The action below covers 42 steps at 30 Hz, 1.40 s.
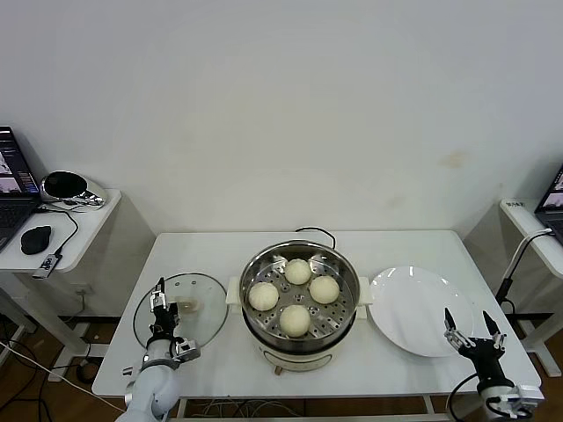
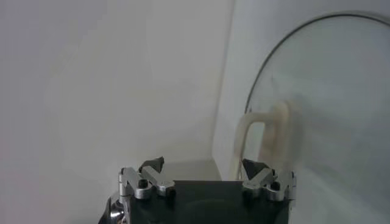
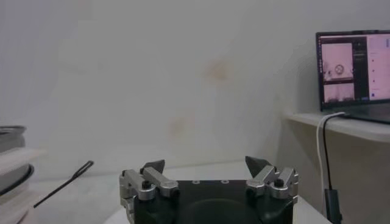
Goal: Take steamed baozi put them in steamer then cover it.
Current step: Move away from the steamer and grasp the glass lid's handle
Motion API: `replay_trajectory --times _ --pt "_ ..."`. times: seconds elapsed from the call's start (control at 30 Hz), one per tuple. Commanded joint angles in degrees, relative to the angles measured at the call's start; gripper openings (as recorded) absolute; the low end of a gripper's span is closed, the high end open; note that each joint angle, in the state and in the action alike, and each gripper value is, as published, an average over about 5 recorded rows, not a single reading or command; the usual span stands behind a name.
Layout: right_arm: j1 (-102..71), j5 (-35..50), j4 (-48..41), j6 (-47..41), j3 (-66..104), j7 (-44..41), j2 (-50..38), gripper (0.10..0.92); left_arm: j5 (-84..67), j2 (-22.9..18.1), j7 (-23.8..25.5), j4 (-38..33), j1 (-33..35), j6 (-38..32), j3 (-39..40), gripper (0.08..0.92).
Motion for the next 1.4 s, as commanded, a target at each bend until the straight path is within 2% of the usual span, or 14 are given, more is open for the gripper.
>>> replay_trajectory --times 0.03,0.5,0.6,0.93,1.27,1.4 --pt "-0.3 -0.2 -0.2 0.2 0.0 -0.1 0.2 0.823 -0.5 -0.2 -1.7 3.5 -2.7 -0.7 -0.3 0.823" --pt "-0.7 -0.6 -0.1 0.3 0.2 -0.1 0.3 0.823 -0.2 0.0 -2.6 7.4 -3.7 -2.5 -0.3 0.812" --pt "-0.8 -0.6 0.1 0.3 0.3 -0.1 0.4 0.823 0.0 0.1 -3.0 8.0 -3.9 -2.9 -0.4 0.755" --pt "-1.2 -0.7 0.6 0.3 0.5 -0.1 1.0 0.823 0.4 0.3 -2.5 8.1 -3.9 -3.0 -0.3 0.462" --pt "-0.5 0.4 1.2 -0.3 0.8 0.1 1.7 0.823 1.2 1.7 0.9 -3.0 0.5 -0.7 -3.0 0.183" --pt "-0.1 0.9 1.4 -0.6 0.8 0.1 2.3 0.823 0.8 2.2 2.1 -8.1 3.0 2.4 -4.9 0.15"
